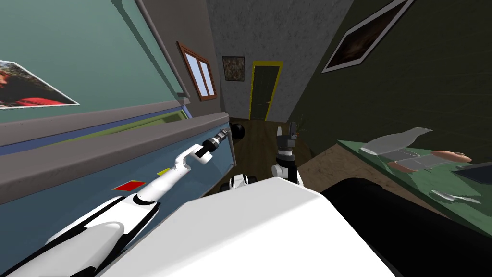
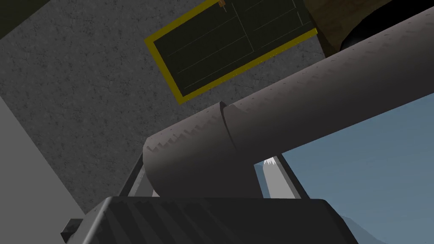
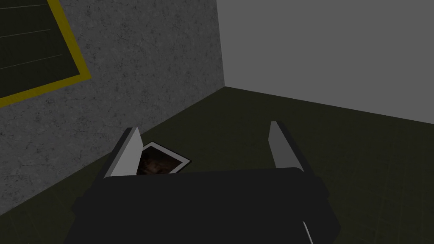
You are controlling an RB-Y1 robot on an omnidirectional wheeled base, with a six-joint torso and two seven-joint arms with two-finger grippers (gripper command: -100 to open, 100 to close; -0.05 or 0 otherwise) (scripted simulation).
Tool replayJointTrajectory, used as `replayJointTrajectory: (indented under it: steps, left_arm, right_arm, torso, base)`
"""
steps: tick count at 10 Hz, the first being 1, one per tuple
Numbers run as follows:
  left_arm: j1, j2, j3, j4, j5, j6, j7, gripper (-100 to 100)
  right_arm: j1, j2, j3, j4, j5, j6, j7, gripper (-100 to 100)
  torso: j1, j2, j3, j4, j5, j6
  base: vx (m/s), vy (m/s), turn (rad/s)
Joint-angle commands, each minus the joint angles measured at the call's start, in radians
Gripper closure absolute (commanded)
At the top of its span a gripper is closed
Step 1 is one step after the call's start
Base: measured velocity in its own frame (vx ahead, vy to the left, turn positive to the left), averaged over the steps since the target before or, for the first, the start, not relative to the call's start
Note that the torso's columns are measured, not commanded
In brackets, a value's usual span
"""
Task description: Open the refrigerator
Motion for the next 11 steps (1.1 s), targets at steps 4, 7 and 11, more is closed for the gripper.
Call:
replayJointTrajectory:
  steps: [4, 7, 11]
  left_arm:
    - [-0.145, -0.117, -0.147, 0.049, -0.038, 0.06, -0.001, 100]
    - [-0.189, -0.169, -0.154, 0.104, -0.043, 0.023, 0.008, 100]
    - [-0.235, -0.244, -0.163, 0.224, -0.052, -0.002, 0.012, 100]
  right_arm:
    - [0.0, 0.0, 0.0, 0.0, 0.0, 0.0, 0.0, 0]
    - [0.0, 0.0, 0.0, 0.0, 0.0, 0.0, 0.0, 0]
    - [0.0, 0.0, 0.0, 0.0, 0.0, 0.0, 0.0, 0]
  torso:
    - [-0.009, -0.001, -0.001, 0.002, -0.004, 0.004]
    - [-0.012, -0.005, -0.004, 0.003, -0.006, 0.004]
    - [-0.008, 0.006, 0.002, 0.006, -0.003, 0.008]
  base:
    - [-0.191, 0.05, -0.004]
    - [-0.117, 0.06, -0.032]
    - [-0.142, 0.106, -0.086]
